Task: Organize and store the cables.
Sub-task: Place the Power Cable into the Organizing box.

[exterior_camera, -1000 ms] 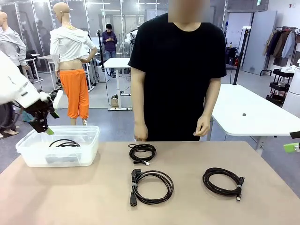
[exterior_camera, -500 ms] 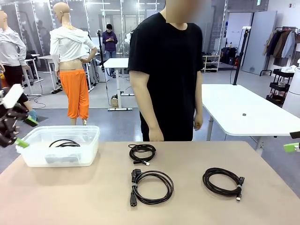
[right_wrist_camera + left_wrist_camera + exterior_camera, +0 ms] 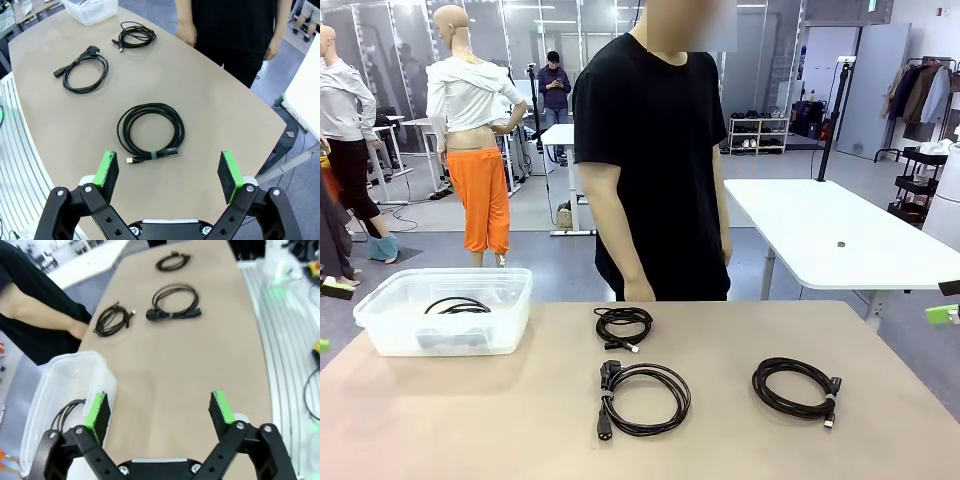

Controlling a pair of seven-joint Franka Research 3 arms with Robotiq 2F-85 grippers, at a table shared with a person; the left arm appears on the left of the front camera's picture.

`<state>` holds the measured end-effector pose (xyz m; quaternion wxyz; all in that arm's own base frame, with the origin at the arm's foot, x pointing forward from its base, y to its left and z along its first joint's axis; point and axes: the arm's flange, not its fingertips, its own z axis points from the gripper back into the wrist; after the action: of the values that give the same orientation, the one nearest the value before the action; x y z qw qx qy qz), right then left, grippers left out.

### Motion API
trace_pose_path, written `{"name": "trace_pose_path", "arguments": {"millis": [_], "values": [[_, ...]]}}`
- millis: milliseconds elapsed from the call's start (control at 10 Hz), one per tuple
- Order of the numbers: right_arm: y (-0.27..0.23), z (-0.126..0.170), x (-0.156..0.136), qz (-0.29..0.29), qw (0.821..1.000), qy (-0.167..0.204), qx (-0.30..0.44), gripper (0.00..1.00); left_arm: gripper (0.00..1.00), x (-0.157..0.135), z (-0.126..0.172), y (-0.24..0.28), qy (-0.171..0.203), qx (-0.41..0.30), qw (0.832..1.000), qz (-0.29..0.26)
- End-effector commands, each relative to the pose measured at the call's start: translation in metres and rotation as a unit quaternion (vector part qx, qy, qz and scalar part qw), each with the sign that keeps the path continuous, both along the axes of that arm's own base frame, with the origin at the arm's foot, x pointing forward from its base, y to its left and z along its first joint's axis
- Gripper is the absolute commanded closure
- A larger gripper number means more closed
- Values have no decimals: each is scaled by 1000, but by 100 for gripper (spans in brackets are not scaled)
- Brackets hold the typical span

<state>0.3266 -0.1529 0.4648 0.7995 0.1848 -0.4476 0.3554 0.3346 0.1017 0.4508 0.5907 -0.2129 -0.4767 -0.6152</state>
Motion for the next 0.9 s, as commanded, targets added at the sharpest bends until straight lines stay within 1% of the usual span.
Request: {"name": "trace_pose_path", "arguments": {"millis": [0, 100, 200, 300, 600, 700, 800], "values": [[3, 0, -2, -7, 1000, 8, -1, 0, 0, 12, -16, 9, 5, -25, 1000, -15], [3, 0, -2, -7, 1000, 8, -1, 0, 0, 18, -20, 14, 9, -36, 999, -7], [3, 0, -2, -7, 1000, 8, -1, 0, 0, 22, -21, 19, 23, -48, 999, -12], [3, 0, -2, -7, 1000, 8, -1, 0, 0, 2, -21, 11, 12, -26, 1000, -2], [3, 0, -2, -7, 1000, 8, -1, 0, 0, 2, -21, 11, 12, -26, 1000, -2], [3, 0, -2, -7, 1000, 8, -1, 0, 0, 8, -24, 15, 27, -19, 999, 1], [3, 0, -2, -7, 1000, 8, -1, 0, 0, 21, -13, -14, 67, 0, 997, -34]]}}
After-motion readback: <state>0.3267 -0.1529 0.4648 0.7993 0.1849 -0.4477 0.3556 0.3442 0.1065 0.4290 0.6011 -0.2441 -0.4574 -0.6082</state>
